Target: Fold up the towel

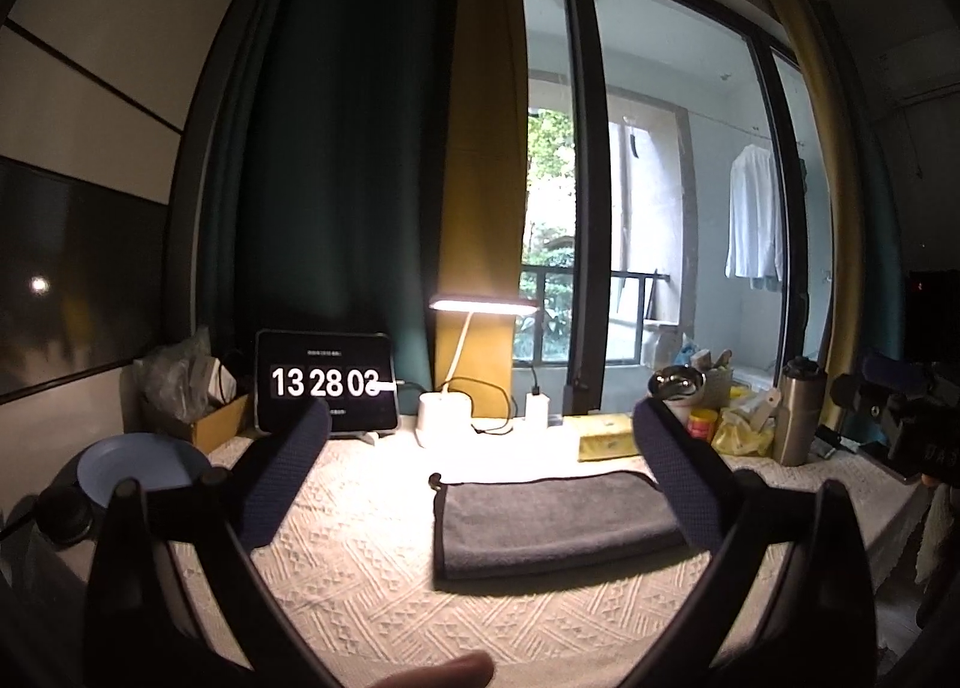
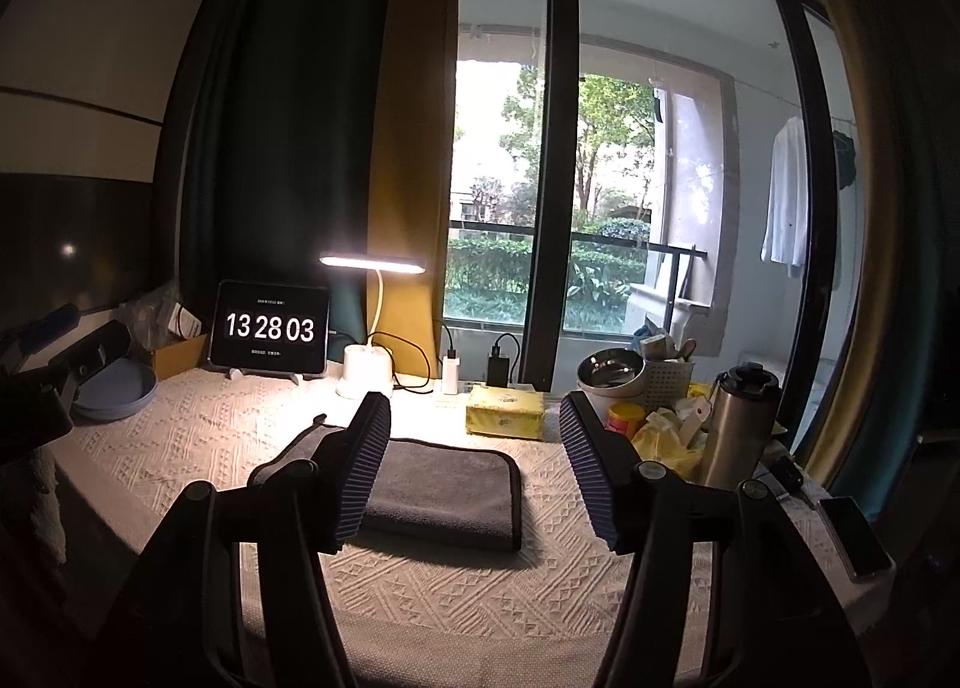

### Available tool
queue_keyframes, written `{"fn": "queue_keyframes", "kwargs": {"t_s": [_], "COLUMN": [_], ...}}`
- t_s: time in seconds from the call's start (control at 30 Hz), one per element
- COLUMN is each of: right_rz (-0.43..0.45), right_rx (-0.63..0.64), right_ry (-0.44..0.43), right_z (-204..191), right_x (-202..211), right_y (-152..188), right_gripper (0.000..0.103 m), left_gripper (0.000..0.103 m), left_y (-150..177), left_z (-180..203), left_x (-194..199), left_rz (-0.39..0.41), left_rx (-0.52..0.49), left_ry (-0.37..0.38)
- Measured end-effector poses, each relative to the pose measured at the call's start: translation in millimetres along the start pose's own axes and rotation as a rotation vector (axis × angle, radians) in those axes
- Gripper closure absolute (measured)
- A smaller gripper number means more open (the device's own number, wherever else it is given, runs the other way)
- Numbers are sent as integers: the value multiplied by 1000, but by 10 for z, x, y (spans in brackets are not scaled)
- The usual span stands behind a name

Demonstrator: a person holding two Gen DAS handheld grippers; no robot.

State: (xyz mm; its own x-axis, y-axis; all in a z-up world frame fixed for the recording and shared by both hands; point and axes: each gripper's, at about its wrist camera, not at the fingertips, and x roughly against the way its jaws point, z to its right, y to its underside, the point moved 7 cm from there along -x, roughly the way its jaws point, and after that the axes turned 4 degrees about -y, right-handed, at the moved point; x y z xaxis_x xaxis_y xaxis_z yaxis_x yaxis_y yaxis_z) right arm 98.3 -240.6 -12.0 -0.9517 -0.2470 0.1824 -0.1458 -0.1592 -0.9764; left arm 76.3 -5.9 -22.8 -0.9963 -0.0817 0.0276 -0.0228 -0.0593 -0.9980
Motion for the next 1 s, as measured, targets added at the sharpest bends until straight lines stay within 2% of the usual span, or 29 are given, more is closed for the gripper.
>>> {"fn": "queue_keyframes", "kwargs": {"t_s": [0.5, 1.0], "right_rz": [-11, -16], "right_rx": [-1, -7], "right_ry": [0, 3], "right_z": [1, 4], "right_x": [-34, -72], "right_y": [8, 30], "right_gripper": [41, 41], "left_gripper": [1, 1], "left_y": [26, 25], "left_z": [83, 84], "left_x": [-32, -43], "left_rz": [-35, -36], "left_rx": [-12, -13], "left_ry": [16, 21]}}
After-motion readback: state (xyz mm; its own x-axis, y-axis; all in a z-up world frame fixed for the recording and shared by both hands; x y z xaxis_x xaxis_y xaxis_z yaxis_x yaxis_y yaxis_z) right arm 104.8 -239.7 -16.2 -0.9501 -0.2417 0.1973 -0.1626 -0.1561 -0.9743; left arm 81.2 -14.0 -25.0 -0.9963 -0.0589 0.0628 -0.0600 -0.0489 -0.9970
